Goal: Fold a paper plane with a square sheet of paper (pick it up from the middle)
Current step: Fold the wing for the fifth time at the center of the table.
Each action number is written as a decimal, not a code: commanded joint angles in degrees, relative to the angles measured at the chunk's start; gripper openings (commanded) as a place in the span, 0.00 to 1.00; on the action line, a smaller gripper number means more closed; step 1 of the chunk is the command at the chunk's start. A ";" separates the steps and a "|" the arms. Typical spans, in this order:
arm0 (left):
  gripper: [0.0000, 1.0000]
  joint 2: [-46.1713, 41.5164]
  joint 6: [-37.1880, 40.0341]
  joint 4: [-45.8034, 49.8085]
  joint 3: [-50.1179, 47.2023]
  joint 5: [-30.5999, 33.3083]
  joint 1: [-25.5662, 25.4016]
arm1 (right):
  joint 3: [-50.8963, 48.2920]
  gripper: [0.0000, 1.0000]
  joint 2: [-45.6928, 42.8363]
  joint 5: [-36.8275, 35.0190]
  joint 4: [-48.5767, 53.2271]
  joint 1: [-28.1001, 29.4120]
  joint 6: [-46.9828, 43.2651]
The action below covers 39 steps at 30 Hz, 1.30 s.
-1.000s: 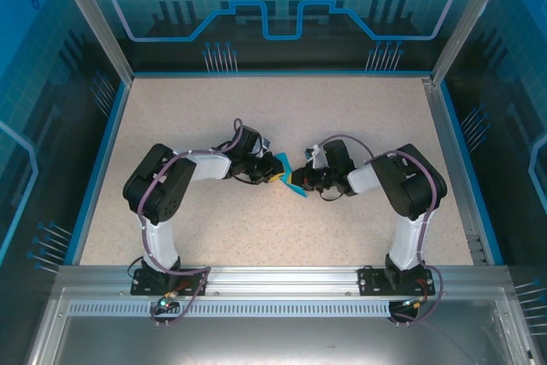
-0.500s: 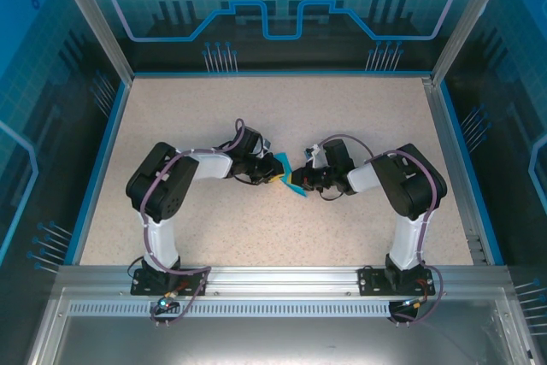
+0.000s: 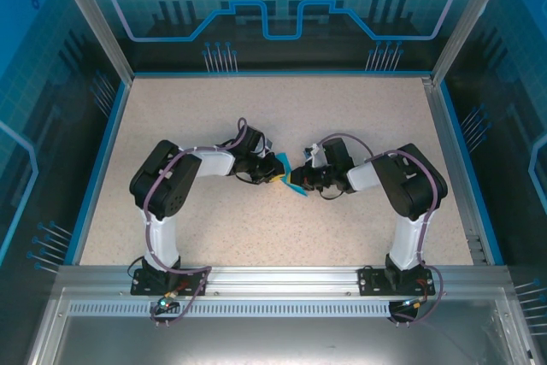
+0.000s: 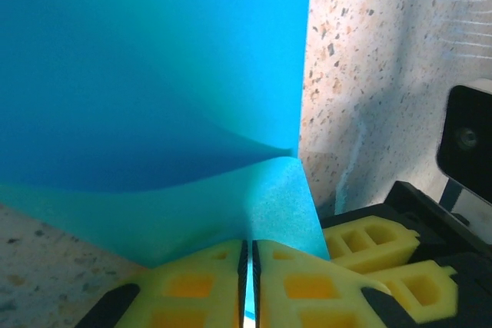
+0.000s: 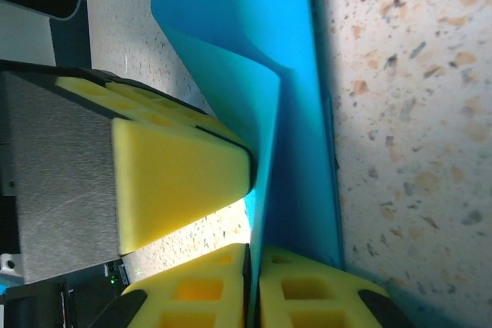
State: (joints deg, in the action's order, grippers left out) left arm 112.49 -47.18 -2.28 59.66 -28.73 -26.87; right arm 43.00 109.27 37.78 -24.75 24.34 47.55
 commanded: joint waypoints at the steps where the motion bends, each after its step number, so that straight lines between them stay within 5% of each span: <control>1: 0.13 0.96 1.68 3.39 1.07 1.82 -0.37 | 0.30 0.14 0.13 -3.22 8.56 -1.10 -2.76; 18: 0.12 1.07 1.41 3.22 1.25 1.44 -0.32 | 4.71 0.20 -6.15 -2.93 26.40 -1.22 -8.83; 29: 0.14 -2.01 2.75 2.92 2.21 -0.40 -0.37 | 2.97 0.10 -3.86 -3.31 24.24 -1.66 -6.76; 39: 0.14 -0.63 3.14 4.76 2.65 -0.06 -0.36 | 4.85 0.22 -7.38 -1.52 26.31 -1.75 -9.23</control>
State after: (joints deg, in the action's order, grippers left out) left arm 111.74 -45.89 0.16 60.66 -28.36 -27.03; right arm 46.61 103.98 35.59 -1.72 23.79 39.99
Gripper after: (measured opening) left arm 0.141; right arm 0.214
